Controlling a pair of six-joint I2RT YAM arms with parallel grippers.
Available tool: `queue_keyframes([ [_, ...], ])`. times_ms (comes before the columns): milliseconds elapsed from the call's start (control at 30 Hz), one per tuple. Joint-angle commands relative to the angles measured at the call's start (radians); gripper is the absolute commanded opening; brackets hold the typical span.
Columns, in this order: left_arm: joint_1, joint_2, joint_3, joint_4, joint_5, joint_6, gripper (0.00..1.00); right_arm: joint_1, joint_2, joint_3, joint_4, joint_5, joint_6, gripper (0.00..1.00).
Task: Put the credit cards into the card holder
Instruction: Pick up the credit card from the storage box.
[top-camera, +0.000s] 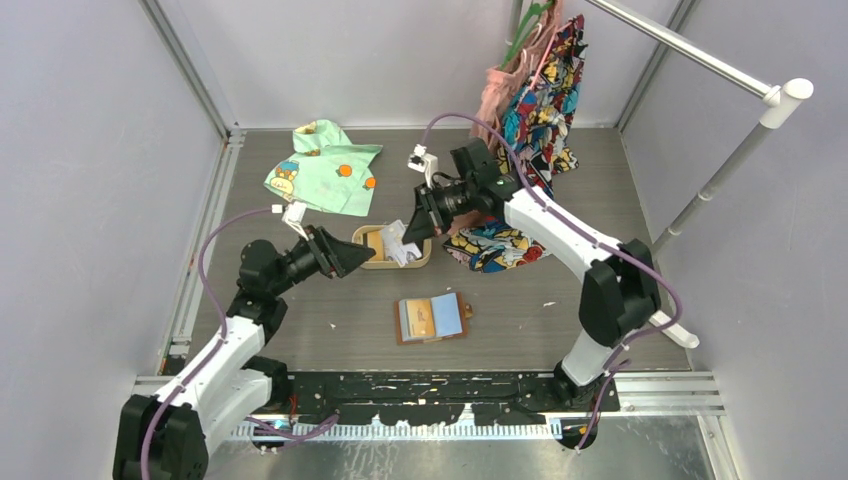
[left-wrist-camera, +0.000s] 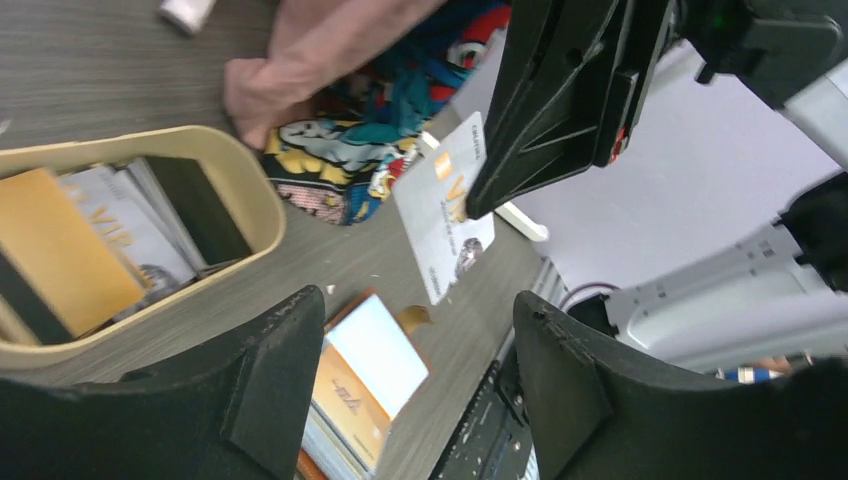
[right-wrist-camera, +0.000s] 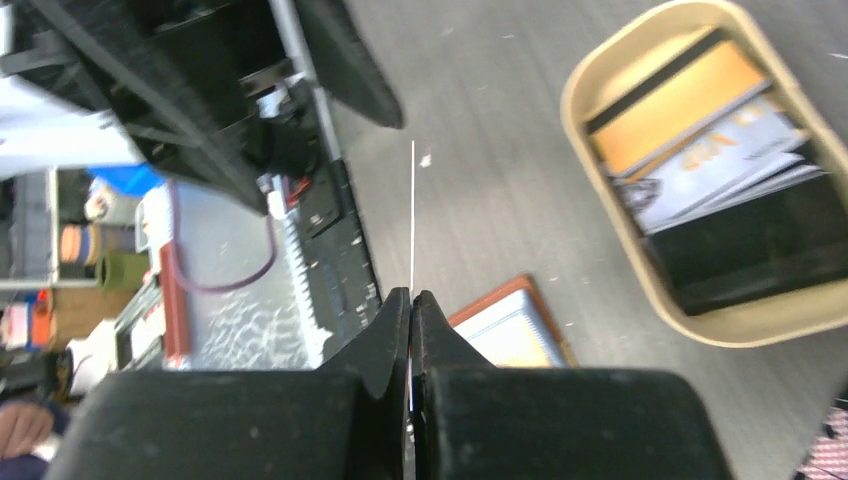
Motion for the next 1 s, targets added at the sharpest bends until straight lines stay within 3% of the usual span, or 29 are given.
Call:
queue_keyframes([
  [0,-0.007,0.000,-0.074,0.493,0.135,-0.156,0.68,-0.008,-0.141,-0.052,0.022,-0.233,-0.067,0.01],
  [300,-0.154,-0.001,-0.036,0.562,0.074,-0.138,0.62,-0.015,-0.185,-0.094,0.166,-0.355,0.072,0.01],
  [467,-0.204,0.054,0.002,0.559,0.050,-0.128,0.52,-0.013,-0.199,-0.114,0.198,-0.374,0.088,0.01],
  [667,-0.223,0.093,0.038,0.550,0.058,-0.126,0.29,-0.008,-0.213,-0.140,0.203,-0.375,0.073,0.01],
  [767,-0.225,0.102,0.036,0.548,0.062,-0.126,0.00,-0.008,-0.220,-0.146,0.201,-0.375,0.065,0.01],
  [833,-0.225,0.100,0.029,0.541,0.058,-0.125,0.00,-0.008,-0.226,-0.148,0.181,-0.371,0.037,0.02],
  [900,-0.225,0.091,0.022,0.498,0.047,-0.111,0.00,-0.009,-0.237,-0.136,0.079,-0.343,-0.054,0.18],
  [967,-0.225,0.079,0.014,0.438,0.044,-0.093,0.00,-0.011,-0.258,-0.101,-0.115,-0.270,-0.287,0.37],
])
